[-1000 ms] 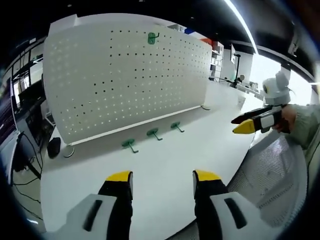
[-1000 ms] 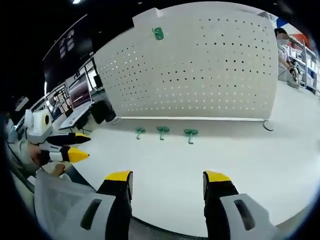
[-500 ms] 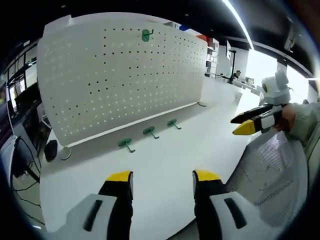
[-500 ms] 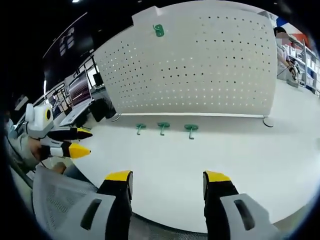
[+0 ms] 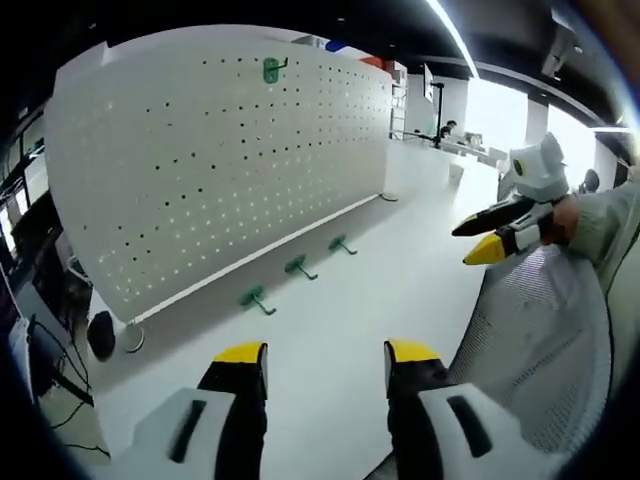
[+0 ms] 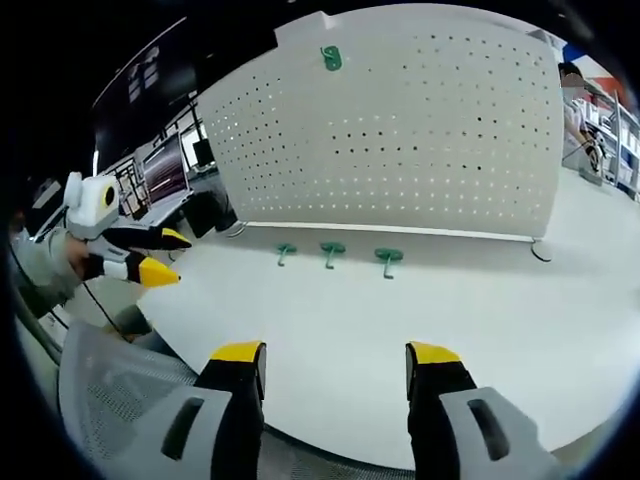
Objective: Insert the hook assembly into the mounting plate slot until the hook locks in place.
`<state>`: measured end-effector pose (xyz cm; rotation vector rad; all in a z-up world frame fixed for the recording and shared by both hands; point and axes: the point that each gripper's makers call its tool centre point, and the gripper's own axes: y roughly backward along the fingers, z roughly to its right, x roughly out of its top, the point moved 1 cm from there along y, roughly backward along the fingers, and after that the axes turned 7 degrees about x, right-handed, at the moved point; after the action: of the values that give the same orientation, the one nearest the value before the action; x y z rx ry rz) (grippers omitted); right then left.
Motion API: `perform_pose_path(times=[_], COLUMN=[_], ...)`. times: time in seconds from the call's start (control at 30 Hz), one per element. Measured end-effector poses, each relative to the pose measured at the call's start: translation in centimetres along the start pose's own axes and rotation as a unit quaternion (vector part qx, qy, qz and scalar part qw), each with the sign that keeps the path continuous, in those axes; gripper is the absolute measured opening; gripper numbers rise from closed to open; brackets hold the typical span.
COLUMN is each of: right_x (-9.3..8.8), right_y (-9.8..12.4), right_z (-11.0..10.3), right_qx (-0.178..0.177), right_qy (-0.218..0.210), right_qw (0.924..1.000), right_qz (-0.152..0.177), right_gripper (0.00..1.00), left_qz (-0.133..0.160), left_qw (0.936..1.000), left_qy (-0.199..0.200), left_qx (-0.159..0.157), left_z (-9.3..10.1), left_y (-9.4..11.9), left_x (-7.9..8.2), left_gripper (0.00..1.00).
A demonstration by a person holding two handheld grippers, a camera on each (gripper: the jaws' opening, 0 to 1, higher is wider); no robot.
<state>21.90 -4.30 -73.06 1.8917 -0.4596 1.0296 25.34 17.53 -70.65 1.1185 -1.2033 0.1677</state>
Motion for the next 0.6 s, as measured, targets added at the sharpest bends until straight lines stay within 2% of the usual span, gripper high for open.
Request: perform_pose_path(times=[0.13, 0.33, 0.43, 0.6], right_x=[-0.2, -0.5, -0.5, -0.7], right_y=[-0.2, -0.4, -0.5, -0.7], right_z=[0.0, -0.2, -0.3, -0.2], right_qx=[0.001, 0.006, 0.009, 0.01], right_qy=[0.0, 0.005, 0.005, -0.002], right_qw=[1.0, 0.9999, 0.9999, 0.9999], right_qz=[-0.003, -0.009, -0.01, -0.011], right_gripper=[0.54, 0.54, 0.54, 0.54], left_qz=[-0.004, -0.01, -0.02, -0.046], left_qw=[0.999, 0.9957, 0.9943, 0.9891], left_qy=[-0.043, -0.092, -0.104, -0.138], left_qx=[0.011, -0.004, -0.013, -0.02], left_z=[-1.2, -1.7, -2.0, -3.2], left_y=[-0.1, -0.8, -1.3, -2.7], left_x=[0.6, 1.2, 1.1, 0.4], left_gripper=[0.48, 0.51, 0.52, 0.46])
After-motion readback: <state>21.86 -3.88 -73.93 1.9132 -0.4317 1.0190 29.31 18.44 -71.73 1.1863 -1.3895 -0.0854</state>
